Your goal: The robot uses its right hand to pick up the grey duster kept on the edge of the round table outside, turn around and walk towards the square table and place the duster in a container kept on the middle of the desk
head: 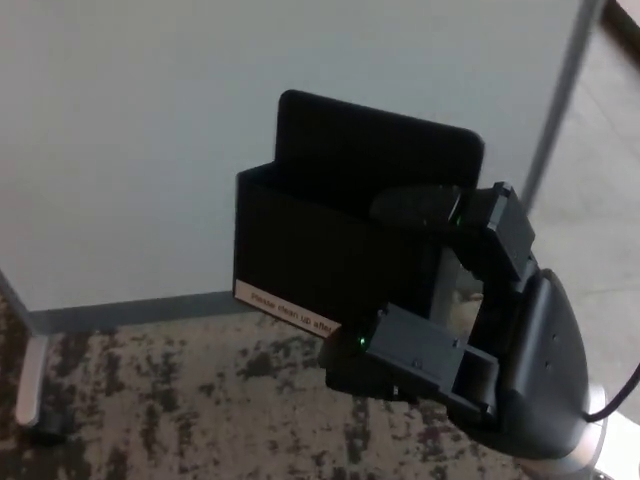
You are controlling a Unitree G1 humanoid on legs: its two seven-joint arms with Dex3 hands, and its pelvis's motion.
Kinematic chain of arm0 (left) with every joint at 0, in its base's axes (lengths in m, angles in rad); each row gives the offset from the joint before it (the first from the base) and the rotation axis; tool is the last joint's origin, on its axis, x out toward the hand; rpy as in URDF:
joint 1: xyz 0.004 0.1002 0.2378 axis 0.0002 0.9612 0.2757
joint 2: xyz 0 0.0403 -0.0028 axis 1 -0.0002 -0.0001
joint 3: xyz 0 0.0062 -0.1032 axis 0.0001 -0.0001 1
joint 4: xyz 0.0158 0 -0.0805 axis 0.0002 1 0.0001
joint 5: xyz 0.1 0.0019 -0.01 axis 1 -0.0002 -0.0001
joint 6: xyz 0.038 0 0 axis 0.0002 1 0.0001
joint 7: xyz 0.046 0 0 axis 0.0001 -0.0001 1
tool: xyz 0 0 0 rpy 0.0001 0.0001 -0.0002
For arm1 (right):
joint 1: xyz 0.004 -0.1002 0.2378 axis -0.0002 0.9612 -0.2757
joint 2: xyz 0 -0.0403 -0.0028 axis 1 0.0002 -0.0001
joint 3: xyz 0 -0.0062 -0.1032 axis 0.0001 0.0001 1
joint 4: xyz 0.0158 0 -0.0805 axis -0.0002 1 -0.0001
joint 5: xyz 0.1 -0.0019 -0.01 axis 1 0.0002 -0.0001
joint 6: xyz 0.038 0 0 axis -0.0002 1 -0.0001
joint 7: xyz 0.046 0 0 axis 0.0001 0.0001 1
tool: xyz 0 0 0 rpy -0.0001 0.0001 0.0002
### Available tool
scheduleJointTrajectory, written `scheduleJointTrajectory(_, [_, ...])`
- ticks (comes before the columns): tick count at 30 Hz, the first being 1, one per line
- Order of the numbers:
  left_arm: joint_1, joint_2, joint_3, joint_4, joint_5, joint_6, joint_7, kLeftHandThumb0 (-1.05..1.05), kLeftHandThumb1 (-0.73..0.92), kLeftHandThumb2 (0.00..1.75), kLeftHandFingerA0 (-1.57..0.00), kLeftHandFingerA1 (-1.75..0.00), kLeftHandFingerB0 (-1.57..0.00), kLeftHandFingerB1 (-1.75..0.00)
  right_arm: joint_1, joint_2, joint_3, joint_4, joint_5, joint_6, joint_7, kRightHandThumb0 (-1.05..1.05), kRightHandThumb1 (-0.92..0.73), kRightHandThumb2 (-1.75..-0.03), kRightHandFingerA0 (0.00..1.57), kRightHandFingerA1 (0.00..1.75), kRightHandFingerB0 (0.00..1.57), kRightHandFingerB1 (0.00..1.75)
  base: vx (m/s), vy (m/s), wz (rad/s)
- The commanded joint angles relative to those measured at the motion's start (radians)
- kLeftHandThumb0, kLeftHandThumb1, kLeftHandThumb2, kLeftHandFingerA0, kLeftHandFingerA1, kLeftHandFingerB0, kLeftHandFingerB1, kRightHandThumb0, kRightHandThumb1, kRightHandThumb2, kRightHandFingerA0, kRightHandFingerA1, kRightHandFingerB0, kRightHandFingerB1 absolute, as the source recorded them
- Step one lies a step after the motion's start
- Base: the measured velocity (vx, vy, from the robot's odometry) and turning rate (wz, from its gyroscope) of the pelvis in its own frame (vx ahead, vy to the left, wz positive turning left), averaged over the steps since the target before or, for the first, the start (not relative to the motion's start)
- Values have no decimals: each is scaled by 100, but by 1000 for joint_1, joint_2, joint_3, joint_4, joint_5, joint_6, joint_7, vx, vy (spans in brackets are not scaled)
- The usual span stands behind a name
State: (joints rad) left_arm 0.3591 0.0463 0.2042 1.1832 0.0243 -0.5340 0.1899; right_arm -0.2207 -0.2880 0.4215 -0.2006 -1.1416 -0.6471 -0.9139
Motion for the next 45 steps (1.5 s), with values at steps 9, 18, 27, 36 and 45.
scheduleJointTrajectory(9, [1,5,11,1,-21,-34,-13,7,64,97,-99,-105,-89,-87,-47,-17,-12,6,4,-21,15,-37,-52,-99,117,132,78,108,99,-2,60])
scheduleJointTrajectory(18, [3,11,-1,1,-2,-44,5,7,63,95,-103,-104,-91,-86,-53,-16,-18,4,21,-27,25,-38,-53,-99,118,133,79,109,303,-10,14])
scheduleJointTrajectory(27, [10,2,5,-14,-12,-22,11,5,66,91,-97,-106,-92,-85,-52,-16,-26,-4,17,-24,34,-32,-68,-74,90,169,65,140,300,169,-10])
scheduleJointTrajectory(36, [17,2,12,-18,-21,-29,-7,6,64,94,-96,-107,-89,-86,-52,-13,-32,-1,10,-27,23,-31,-71,-76,92,167,63,139,267,51,4])
scheduleJointTrajectory(45, [15,3,12,3,-16,-42,-4,4,66,93,-101,-107,-91,-87,-63,-21,-45,3,0,-26,19,-36,-74,-72,88,165,66,137,301,-161,10])
